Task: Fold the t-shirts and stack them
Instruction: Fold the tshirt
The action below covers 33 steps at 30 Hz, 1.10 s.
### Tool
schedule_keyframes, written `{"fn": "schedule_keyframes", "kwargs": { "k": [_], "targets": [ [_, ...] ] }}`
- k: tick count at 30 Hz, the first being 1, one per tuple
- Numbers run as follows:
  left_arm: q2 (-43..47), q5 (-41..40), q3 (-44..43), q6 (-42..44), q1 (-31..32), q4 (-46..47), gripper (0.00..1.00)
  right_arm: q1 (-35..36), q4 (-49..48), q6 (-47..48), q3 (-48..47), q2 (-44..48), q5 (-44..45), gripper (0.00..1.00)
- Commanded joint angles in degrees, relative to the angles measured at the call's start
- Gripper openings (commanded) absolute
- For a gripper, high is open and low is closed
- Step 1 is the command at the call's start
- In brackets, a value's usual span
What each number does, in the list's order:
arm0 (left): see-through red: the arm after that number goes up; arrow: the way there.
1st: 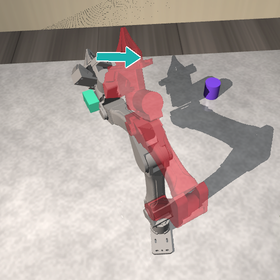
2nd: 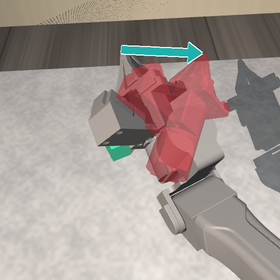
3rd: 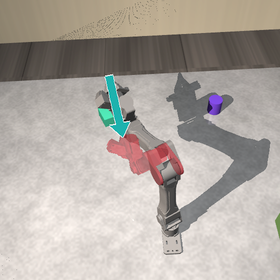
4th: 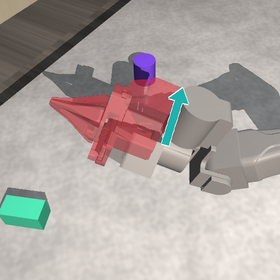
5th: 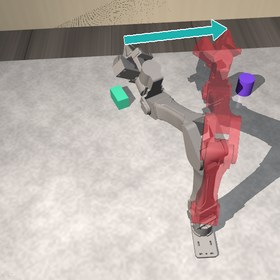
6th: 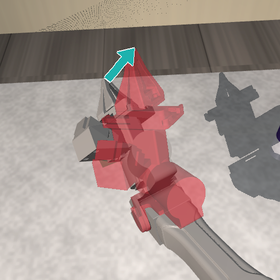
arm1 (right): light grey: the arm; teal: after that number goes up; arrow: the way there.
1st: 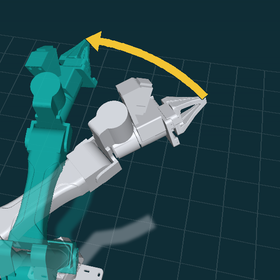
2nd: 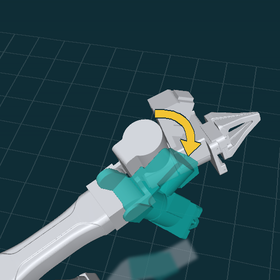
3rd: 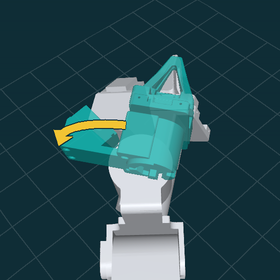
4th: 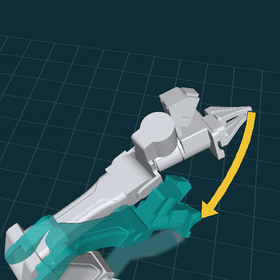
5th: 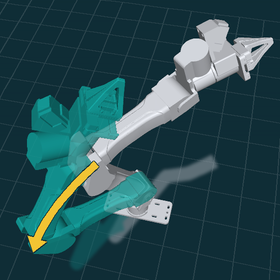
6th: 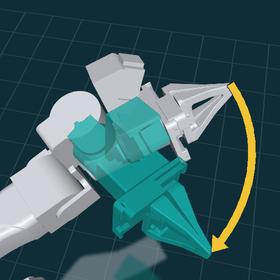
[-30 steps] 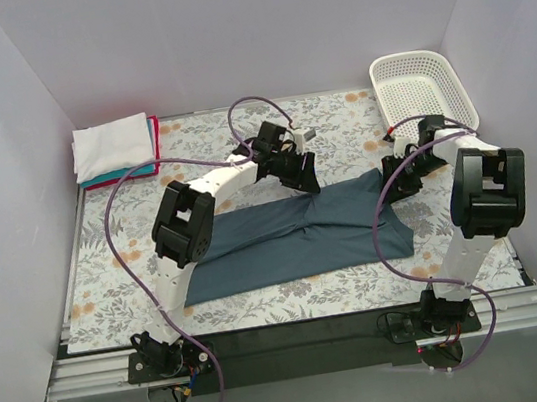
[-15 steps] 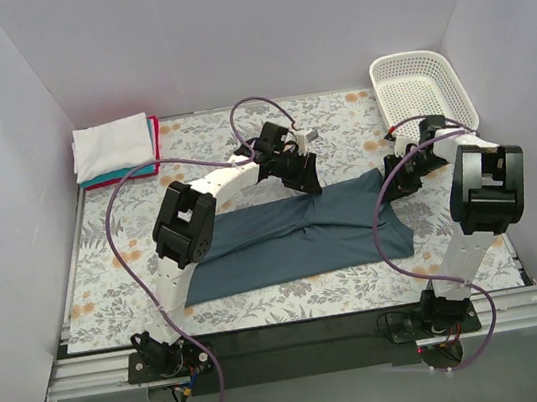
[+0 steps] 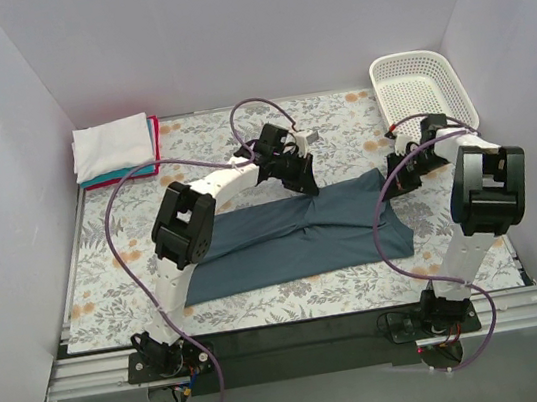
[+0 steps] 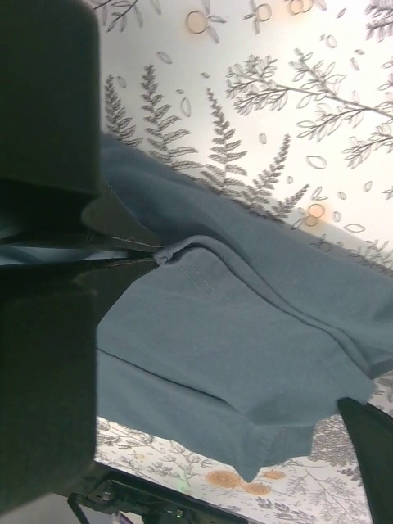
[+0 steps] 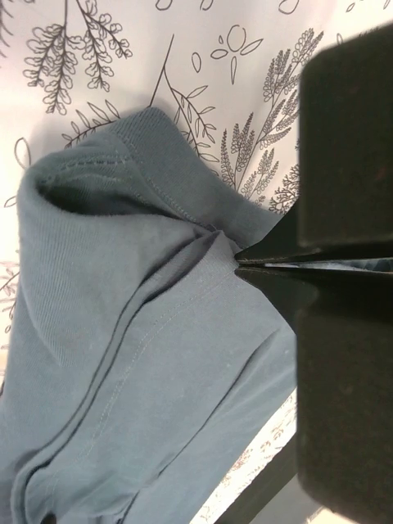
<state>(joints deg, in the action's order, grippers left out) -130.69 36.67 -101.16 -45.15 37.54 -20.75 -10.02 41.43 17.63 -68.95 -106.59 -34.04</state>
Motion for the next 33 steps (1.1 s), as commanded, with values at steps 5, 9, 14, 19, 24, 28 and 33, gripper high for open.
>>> {"fn": "schedule_keyframes", "kwargs": {
  "k": [5, 9, 14, 19, 24, 28, 33],
  "targets": [
    [11.5, 1.9, 6.9, 2.8, 0.3, 1.2, 0.00, -0.3, 1.5, 5.7, 0.1, 8.0, -3.2, 0.01],
    [15.6, 2.4, 12.2, 3.0, 0.9, 1.6, 0.00, -0.3, 4.4, 9.8, 1.7, 9.8, -3.1, 0.01],
    [20.1, 4.7, 21.1, 1.1, 1.9, 3.1, 0.00, -0.3, 7.3, 15.5, 3.1, 11.5, -1.3, 0.01],
    [24.6, 4.4, 29.3, 0.0, 5.3, 6.0, 0.00, -0.2, 8.9, 18.9, 4.4, 12.5, 0.6, 0.01],
    [26.7, 3.6, 35.5, -0.8, 8.1, 7.9, 0.00, -0.3, 10.3, 21.0, 4.0, 12.3, 0.3, 0.01],
    [27.7, 2.7, 37.3, -2.2, 8.1, 9.2, 0.00, 0.1, 11.2, 21.2, 2.5, 11.1, -0.7, 0.01],
    [30.3, 2.3, 37.4, -1.5, 8.1, 10.2, 0.00, 0.9, 11.7, 20.9, 0.1, 9.3, -1.4, 0.01]
  ]
}}
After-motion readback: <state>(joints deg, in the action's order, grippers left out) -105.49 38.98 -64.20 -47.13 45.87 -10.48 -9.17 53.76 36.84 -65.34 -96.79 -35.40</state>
